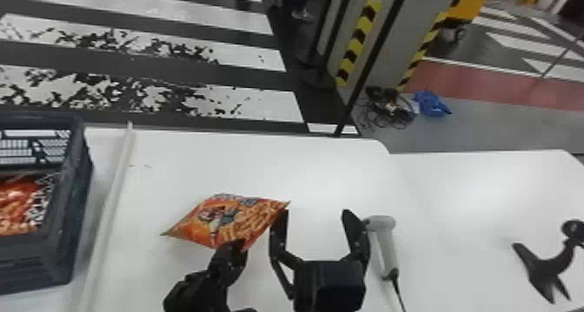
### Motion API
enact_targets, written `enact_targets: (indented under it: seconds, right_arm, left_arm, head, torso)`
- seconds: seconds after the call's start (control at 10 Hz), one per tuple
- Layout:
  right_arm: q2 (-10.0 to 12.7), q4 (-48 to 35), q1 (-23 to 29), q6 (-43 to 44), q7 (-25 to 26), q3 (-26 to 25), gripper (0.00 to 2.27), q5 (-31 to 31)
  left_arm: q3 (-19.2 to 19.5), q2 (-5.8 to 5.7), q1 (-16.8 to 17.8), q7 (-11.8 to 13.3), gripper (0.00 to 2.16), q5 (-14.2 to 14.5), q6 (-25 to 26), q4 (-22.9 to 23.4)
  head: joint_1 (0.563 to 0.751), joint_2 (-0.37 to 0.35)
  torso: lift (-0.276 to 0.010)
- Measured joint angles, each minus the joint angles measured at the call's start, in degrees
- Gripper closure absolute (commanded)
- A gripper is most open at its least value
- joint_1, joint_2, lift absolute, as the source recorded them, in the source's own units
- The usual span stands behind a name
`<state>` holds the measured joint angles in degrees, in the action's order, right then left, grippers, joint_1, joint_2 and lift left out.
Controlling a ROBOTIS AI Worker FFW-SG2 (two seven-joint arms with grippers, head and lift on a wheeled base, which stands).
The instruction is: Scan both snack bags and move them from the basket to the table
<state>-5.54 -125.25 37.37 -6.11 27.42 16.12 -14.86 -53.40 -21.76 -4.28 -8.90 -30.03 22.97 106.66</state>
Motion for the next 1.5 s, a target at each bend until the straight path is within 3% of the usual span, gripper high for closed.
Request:
enact_targets:
  seconds: [0.2,0.4,0.9,1.2,1.5]
  right_arm:
    - [0.0,-0.12,-0.02,0.0,0.17,0.03,0.08,0.02]
    - [0.0,-0.15,-0.19,0.0,0.18,-0.01,0.08,0.07]
    - [-0.08,-0.08,-0.55,-0.01,0.17,-0.09,0.08,0.18]
    - [-0.09,-0.11,-0.47,0.0,0.16,-0.12,0.08,0.18]
    - [-0.09,0.24,-1.01,0.0,0.08,-0.33,0.08,0.87]
  left_arm:
    - [-1.04,0.64,-0.13,0.34,1.38,-0.83,-0.6,-2.15]
    - [-1.95,0.72,-0.77,-1.71,0.0,-0.05,-3.32,-4.26]
    - [3.05,0.71,-2.74,-2.48,0.03,7.87,-6.46,-3.52]
    - [6.3,0.34,-4.9,-3.26,0.03,8.85,-10.5,-2.88]
    - [11.97,-0.22,-10.16,-3.66,0.03,9.99,-15.75,-0.59]
  head:
    - [0.695,-0.35]
    - [0.695,-0.35]
    - [0.695,-0.35]
    - [0.695,-0.336]
    - [0.695,-0.307]
  torso:
    - [-0.098]
    - [-0.098]
    - [-0.098]
    - [-0.098]
    - [-0.098]
